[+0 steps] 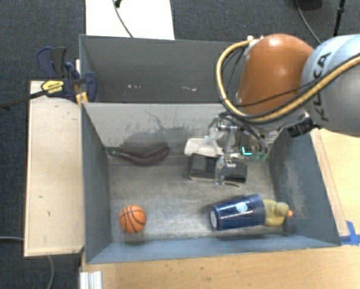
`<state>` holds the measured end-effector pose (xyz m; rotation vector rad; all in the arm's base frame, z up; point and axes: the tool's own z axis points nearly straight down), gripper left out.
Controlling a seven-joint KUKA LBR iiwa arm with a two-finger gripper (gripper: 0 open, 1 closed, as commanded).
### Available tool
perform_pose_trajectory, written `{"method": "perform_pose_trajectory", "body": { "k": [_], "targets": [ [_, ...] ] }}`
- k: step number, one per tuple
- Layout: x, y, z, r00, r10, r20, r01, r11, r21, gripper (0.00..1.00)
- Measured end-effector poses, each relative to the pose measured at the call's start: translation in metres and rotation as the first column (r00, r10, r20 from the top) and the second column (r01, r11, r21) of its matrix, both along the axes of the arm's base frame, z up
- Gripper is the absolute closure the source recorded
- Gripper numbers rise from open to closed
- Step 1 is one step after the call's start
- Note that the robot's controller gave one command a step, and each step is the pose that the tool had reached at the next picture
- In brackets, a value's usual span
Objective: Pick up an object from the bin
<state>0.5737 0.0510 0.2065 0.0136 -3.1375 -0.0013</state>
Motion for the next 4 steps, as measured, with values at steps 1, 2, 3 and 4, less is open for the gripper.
{"method": "perform_pose_trajectory", "body": {
  "k": [1, 2, 3, 4],
  "targets": [
    [0.002, 0.0, 0.004, 1.0, -0.001, 0.007, 0.001, 1.0, 0.0, 0.0],
    [0.004, 0.003, -0.043, 1.0, -0.018, 0.013, 0.018, 1.0, 0.001, 0.0],
    [0.003, 0.003, -0.058, 1.0, -0.025, 0.013, 0.025, 1.0, 0.002, 0.0],
    [0.003, 0.004, -0.087, 1.0, -0.01, 0.011, 0.01, 1.0, 0.0, 0.0]
  ]
}}
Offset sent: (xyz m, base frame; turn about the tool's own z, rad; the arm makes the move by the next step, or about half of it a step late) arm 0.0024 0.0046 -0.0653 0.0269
